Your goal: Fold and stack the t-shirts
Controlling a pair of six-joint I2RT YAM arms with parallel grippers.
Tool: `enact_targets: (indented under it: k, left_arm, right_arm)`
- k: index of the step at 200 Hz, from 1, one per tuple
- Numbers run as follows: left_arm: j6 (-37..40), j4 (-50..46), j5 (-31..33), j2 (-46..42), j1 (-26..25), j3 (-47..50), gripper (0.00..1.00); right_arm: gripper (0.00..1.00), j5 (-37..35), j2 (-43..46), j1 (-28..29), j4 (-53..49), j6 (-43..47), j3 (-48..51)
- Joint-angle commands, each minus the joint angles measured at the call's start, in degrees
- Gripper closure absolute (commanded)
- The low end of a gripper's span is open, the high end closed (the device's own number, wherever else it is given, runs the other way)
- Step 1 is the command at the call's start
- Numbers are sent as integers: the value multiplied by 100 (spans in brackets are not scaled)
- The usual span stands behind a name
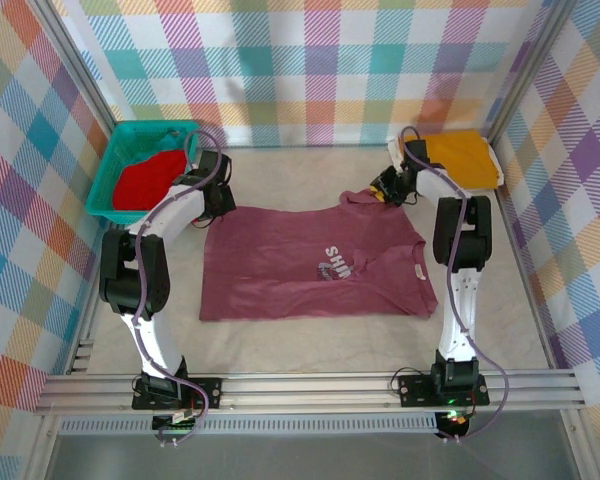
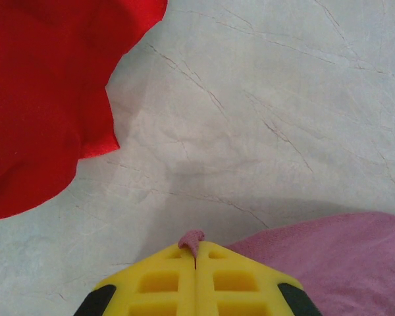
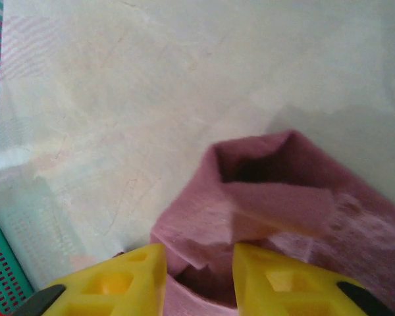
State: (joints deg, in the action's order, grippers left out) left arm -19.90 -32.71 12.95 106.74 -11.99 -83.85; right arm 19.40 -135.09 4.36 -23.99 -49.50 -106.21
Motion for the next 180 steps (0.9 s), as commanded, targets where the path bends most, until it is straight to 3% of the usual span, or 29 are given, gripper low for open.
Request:
enact_targets:
  k: [1, 71, 115, 180]
  left_arm:
    - [-32, 54, -38, -48, -93, 12, 100]
    - [-12, 45, -27, -98, -93, 35, 100]
    - [-23, 89, -29, -206, -93, 121, 100]
    - [-44, 162, 73, -476, -93, 312, 100]
  right_arm:
    - [82, -66, -152, 49, 62, -152, -167]
    - [100, -8, 105, 45, 207, -95, -97]
    - [100, -250, 993, 19, 758, -75, 1097]
    - [100, -151, 1487, -75, 939, 45, 1772]
